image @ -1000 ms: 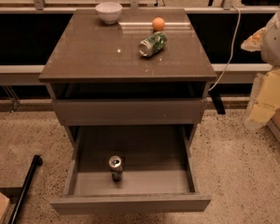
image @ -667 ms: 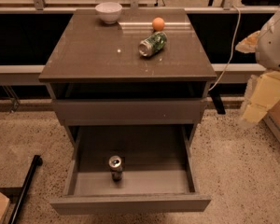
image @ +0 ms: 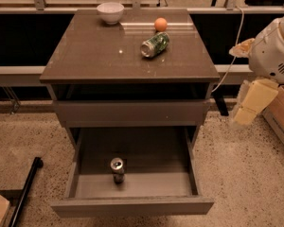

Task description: Pick redbull can from middle drawer and place on counter

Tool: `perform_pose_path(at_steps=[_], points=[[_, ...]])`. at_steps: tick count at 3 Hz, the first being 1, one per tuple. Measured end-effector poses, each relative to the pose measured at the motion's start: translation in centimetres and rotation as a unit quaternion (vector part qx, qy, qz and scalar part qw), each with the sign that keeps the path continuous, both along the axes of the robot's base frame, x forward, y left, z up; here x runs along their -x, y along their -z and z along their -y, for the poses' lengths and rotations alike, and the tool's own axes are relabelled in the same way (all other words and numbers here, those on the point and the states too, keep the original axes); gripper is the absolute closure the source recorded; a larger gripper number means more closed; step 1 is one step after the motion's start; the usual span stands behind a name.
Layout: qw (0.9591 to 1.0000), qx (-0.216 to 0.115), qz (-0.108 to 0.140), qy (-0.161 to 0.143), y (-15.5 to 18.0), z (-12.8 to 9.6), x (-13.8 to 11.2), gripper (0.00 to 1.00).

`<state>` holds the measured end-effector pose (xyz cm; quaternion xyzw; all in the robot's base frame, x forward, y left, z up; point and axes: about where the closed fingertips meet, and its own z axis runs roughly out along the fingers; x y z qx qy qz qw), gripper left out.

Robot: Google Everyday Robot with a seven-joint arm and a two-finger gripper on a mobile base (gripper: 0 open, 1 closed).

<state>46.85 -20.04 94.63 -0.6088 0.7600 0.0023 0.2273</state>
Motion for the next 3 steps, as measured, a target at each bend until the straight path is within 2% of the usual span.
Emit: perform_pose_path(at_steps=[1, 2, 3], points=[[0.9997, -0.016, -0.008, 0.018, 0.7, 0.3, 0.4, 0.0], [0.9947, -0.094, -0.029, 0.032, 5.1, -2.1, 0.2, 0.0], [0.9874, -0.15, -0.036, 0.035, 9.4, -5.0, -1.0, 0.0]])
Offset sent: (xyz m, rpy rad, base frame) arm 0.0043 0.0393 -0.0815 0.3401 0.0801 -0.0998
